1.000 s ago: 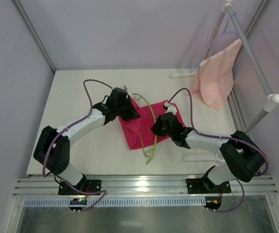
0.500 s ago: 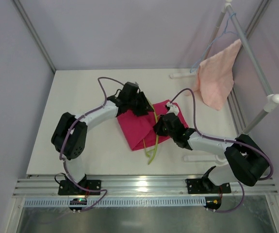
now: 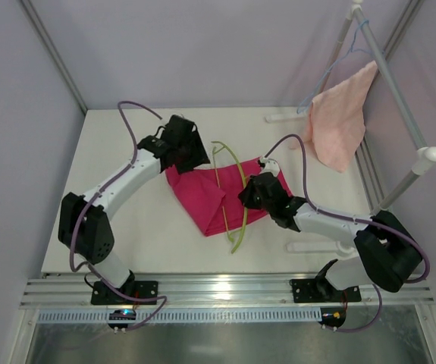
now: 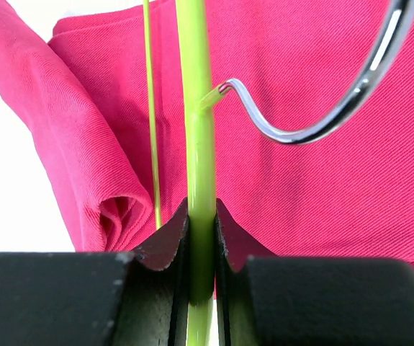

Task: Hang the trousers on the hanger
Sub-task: Place trousers on hanger

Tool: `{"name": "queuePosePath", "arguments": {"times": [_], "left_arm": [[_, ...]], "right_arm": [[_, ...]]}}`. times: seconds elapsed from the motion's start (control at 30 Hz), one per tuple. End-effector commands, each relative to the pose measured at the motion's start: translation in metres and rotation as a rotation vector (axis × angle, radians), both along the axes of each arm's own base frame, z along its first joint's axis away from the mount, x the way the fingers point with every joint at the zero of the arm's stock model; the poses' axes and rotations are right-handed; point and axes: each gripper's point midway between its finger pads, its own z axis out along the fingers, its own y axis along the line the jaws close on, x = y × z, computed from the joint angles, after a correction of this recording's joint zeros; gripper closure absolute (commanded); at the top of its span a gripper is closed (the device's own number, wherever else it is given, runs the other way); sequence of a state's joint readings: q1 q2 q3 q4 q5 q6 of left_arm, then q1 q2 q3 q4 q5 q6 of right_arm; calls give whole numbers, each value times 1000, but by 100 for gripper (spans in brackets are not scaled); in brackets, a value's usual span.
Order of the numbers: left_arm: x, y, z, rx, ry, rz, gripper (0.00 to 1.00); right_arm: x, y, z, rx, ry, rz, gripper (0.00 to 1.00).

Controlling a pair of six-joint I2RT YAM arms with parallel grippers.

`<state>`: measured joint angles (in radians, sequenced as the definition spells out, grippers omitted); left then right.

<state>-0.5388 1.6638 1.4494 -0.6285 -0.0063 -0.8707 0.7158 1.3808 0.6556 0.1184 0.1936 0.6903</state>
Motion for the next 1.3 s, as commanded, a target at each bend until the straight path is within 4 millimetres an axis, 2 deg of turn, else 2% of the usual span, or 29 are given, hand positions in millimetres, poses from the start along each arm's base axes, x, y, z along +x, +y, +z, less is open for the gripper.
{"name": "queuePosePath", "arguments": {"times": [0.0, 0.07, 0.23, 0.33, 0.4, 0.43, 0.47, 0.53, 0.6, 0.8, 1.07, 1.27], "left_arm": [[-24, 62, -7, 229, 1, 71, 37], [-26, 63, -12, 193, -2, 68, 32], [-24, 42, -34, 72, 63, 15, 32], [-22, 32, -37, 35, 70, -13, 32], [-20, 20, -29, -39, 31, -49, 31], [-16, 0, -14, -140, -26, -115, 31], [-17, -8, -11, -185, -45, -141, 31], [-17, -19, -3, -251, -69, -173, 30], [-15, -29, 2, -309, -92, -202, 30], [-18, -38, 8, -392, -152, -244, 29], [-32, -43, 10, -431, -199, -302, 29], [-40, -38, 13, -419, -271, -334, 29]], "right_arm": [[18, 7, 35, 38, -98, -17, 96], [19, 7, 34, 28, -98, -12, 96], [20, 15, 39, 6, -102, 32, 96], [22, 18, 39, -3, -103, 49, 96], [20, 24, 38, -22, -100, 83, 96], [21, 26, 35, -36, -94, 90, 96], [21, 27, 34, -43, -93, 100, 94], [18, 32, 34, -43, -96, 119, 83], [16, 34, 35, -41, -103, 132, 78], [6, 38, 47, 7, -149, 179, 69], [-4, 47, 60, 85, -201, 241, 68], [-11, 52, 59, 124, -204, 262, 68]]}}
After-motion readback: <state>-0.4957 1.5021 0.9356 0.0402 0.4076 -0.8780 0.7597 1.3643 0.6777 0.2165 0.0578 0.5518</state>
